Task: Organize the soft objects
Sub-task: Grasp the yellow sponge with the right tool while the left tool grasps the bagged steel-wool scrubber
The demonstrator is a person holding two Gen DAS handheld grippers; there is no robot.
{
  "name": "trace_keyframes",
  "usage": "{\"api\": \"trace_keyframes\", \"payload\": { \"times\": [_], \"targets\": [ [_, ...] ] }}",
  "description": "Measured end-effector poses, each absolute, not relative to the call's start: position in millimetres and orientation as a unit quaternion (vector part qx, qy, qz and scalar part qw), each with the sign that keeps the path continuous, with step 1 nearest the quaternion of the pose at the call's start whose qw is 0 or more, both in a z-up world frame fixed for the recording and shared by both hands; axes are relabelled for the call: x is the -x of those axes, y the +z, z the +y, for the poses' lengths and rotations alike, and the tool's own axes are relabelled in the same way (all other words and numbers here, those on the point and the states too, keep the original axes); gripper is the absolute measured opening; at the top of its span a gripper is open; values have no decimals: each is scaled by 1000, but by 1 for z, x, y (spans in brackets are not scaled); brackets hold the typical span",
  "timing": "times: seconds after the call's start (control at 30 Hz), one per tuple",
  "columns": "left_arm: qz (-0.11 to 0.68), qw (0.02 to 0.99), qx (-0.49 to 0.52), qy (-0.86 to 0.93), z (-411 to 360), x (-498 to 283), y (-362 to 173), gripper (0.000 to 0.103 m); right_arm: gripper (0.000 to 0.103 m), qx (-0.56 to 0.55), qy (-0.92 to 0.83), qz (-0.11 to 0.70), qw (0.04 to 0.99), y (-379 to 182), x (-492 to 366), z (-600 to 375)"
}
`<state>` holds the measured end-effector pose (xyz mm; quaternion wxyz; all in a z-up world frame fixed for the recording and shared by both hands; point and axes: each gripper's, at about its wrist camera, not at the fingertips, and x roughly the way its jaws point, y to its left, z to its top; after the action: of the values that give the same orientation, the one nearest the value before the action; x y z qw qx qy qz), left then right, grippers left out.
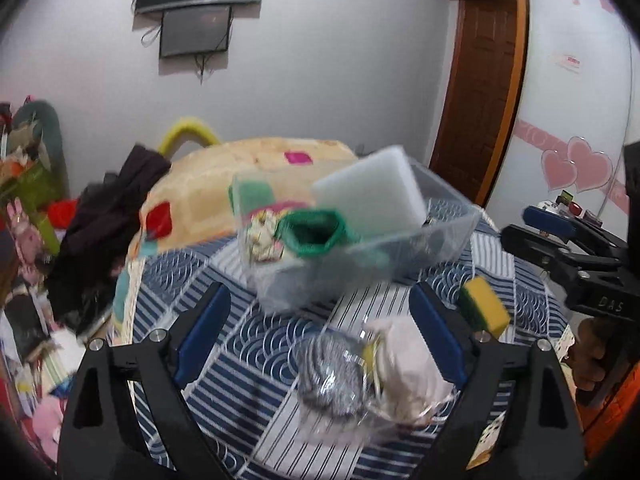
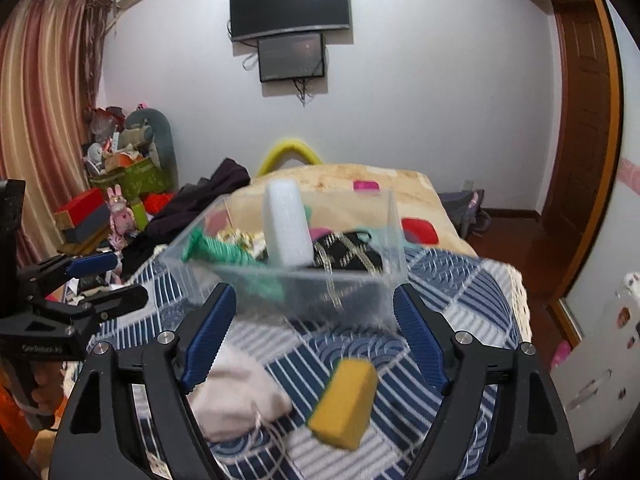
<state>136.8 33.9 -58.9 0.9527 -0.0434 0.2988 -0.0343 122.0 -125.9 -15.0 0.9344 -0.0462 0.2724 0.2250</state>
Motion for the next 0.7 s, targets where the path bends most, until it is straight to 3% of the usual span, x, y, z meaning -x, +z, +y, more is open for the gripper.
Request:
{"api": "trace_keyframes", "payload": {
  "times": [0.5,0.7],
  "targets": [
    [378,924,51,0,48,-140,-137,92,79,38,181,356,916,-69,-126,-155],
    [381,923,62,-13,44,-142,-141,92,68,35,207,379,901,-81,-124,-146]
  ]
}}
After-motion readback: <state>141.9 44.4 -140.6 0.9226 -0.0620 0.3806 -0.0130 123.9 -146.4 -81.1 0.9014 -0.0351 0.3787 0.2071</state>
